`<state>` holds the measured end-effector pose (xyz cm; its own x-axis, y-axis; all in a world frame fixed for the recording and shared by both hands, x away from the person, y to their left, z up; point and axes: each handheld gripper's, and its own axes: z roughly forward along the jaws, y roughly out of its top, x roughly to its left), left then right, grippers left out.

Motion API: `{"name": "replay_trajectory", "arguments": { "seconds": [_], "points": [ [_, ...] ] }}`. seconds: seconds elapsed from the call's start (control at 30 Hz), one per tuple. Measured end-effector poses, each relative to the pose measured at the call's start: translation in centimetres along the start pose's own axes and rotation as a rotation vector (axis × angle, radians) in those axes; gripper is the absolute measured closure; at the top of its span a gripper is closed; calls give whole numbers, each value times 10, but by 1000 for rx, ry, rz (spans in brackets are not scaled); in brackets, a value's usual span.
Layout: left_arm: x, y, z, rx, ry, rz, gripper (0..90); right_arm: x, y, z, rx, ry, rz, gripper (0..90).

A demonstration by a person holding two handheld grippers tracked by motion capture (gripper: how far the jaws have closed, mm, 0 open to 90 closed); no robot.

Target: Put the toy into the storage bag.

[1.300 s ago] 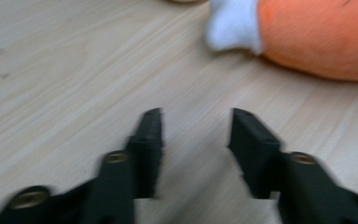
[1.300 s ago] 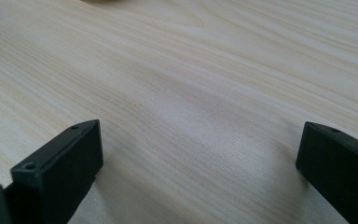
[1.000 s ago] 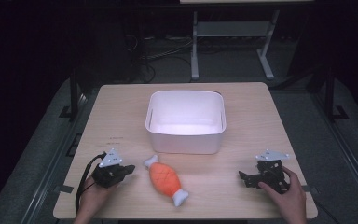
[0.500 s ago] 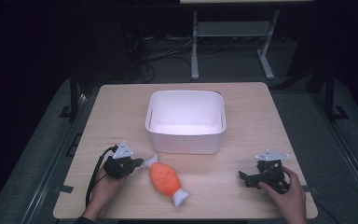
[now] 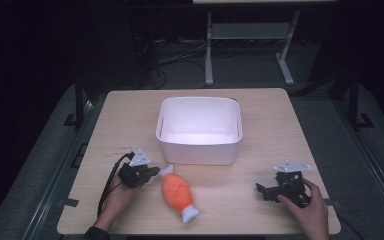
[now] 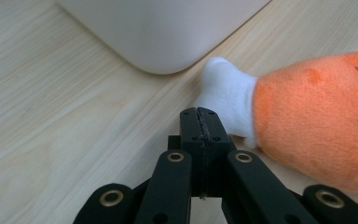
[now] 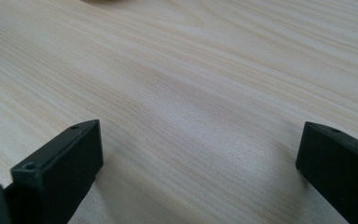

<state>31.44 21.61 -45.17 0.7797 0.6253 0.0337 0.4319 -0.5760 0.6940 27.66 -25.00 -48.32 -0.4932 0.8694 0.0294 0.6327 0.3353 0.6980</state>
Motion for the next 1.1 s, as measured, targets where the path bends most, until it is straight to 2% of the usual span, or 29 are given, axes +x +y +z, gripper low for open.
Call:
{"name": "replay_trajectory", "arguments": {
  "seconds": [0.2, 1.1],
  "points": [
    [-5, 7, 8, 12, -19, 31, 897, 0, 0, 0, 0, 0, 0, 0],
    [-35, 49, 33, -10, -133, 131, 896, 0, 0, 0, 0, 0, 0, 0]
  ]
}}
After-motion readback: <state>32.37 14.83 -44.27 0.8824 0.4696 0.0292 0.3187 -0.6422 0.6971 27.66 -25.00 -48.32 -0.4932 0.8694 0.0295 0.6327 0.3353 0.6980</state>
